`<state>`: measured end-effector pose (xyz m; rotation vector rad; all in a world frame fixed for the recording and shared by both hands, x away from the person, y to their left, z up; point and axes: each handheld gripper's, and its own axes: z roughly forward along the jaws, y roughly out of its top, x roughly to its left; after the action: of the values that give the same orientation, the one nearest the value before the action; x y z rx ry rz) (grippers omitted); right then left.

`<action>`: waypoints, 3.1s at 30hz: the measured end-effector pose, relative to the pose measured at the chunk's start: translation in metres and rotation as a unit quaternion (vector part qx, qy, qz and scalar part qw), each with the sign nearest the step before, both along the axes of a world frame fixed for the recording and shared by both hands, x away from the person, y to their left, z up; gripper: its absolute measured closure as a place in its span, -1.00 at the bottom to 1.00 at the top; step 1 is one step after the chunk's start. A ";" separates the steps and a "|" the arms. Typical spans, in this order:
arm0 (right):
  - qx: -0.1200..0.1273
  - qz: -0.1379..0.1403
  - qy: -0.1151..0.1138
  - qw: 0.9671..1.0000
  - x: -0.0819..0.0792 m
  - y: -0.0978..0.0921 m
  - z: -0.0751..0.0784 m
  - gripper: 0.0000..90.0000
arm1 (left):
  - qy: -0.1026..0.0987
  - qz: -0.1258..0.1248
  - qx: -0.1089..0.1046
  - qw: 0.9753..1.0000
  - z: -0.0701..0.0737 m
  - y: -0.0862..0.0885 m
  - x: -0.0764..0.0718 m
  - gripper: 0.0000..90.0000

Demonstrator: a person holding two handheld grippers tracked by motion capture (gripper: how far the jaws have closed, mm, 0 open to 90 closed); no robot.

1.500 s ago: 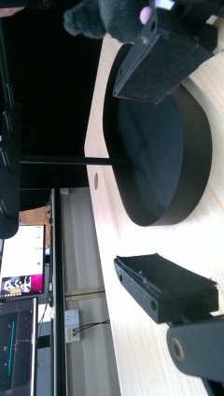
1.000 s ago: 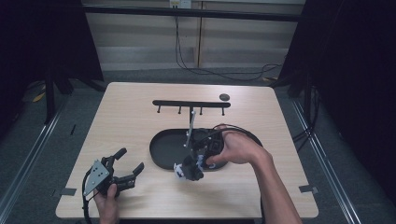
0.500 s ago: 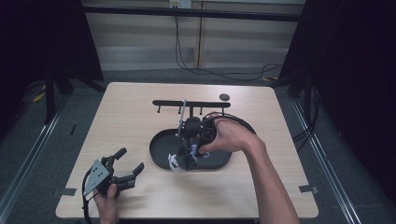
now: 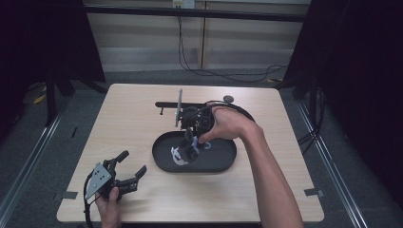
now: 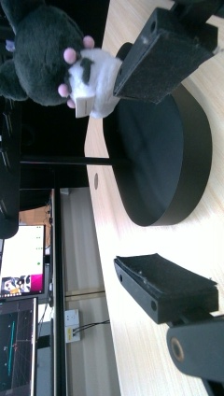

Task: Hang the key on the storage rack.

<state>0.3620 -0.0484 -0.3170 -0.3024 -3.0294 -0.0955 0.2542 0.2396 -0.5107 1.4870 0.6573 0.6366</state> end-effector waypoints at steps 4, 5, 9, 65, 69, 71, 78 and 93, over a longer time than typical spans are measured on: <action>-0.008 -0.001 0.000 1.000 0.006 0.003 0.003 0.94 | 0.000 -0.001 0.001 1.000 0.000 0.000 0.000 -0.66; -0.008 -0.001 0.000 1.000 0.006 0.003 0.003 0.94 | 0.000 -0.001 0.001 1.000 0.000 0.000 0.000 -0.66; -0.006 -0.003 -0.006 1.000 0.016 0.004 0.007 0.94 | 0.002 -0.002 0.003 1.000 0.000 0.000 0.000 -0.66; -0.039 -0.029 -0.034 0.998 0.090 0.007 0.011 0.92 | 0.000 -0.003 -0.006 1.000 0.000 -0.001 0.000 -0.66; -0.040 -0.030 -0.036 0.998 0.092 0.006 0.010 0.90 | -0.001 -0.001 -0.004 1.000 0.000 -0.001 0.000 -0.66; -0.037 -0.032 -0.036 0.998 0.092 0.005 0.008 0.90 | -0.001 -0.002 -0.006 1.000 0.000 -0.001 0.000 -0.66; -0.023 -0.031 -0.040 0.998 0.091 0.003 0.009 0.86 | -0.003 -0.001 -0.002 1.000 0.000 0.000 0.000 -0.66; -0.005 -0.024 -0.042 0.999 0.085 0.007 0.011 0.76 | -0.002 -0.001 -0.003 1.000 0.000 0.000 0.000 -0.66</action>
<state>0.4474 -0.0413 -0.3060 -0.3828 -3.1062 -0.0997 0.2540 0.2392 -0.5108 1.4814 0.6539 0.6352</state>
